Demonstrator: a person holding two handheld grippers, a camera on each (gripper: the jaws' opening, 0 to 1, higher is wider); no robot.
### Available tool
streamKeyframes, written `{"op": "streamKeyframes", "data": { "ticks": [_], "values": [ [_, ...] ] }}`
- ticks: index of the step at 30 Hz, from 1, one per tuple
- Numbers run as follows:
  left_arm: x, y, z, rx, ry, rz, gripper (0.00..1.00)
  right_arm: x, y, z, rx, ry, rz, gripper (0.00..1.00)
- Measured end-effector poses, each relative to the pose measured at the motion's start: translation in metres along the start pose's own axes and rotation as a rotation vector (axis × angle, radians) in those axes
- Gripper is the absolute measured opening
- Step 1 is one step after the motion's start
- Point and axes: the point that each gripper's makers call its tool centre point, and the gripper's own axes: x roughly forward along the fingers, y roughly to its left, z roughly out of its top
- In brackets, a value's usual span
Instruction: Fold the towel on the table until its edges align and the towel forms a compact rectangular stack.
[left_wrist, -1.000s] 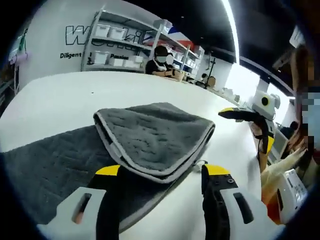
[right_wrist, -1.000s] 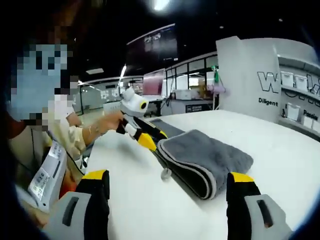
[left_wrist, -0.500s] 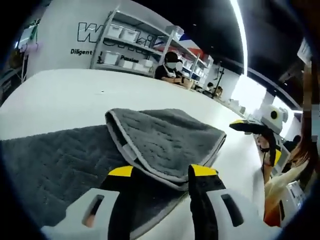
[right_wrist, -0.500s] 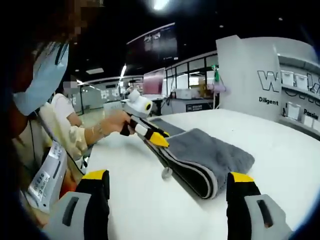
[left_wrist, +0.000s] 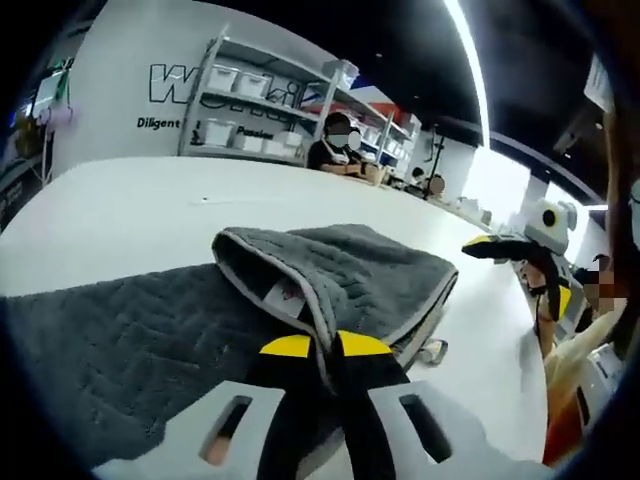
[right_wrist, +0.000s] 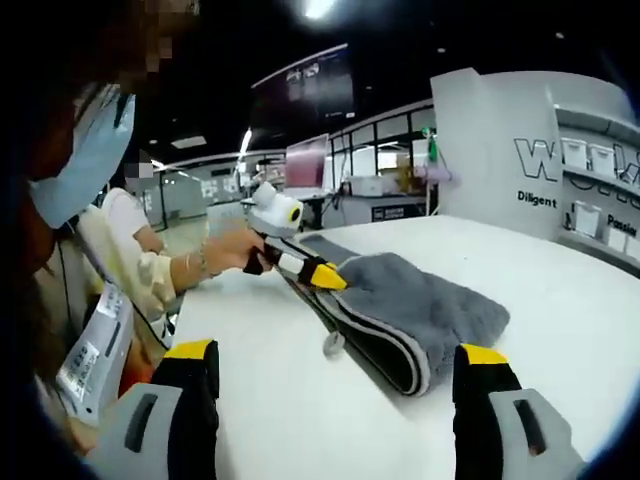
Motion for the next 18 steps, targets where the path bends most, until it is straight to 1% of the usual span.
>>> {"op": "streamKeyframes", "data": {
  "ticks": [5,18],
  "values": [
    [-0.001,-0.003,0.000,0.009,-0.005,0.001,0.05,-0.003,-0.004,0.003,0.000,-0.001,0.001,0.99],
    [-0.013,0.003,0.015,0.054,-0.032,0.028,0.05,-0.003,-0.003,0.002,0.001,0.001,0.003,0.99]
  ]
}}
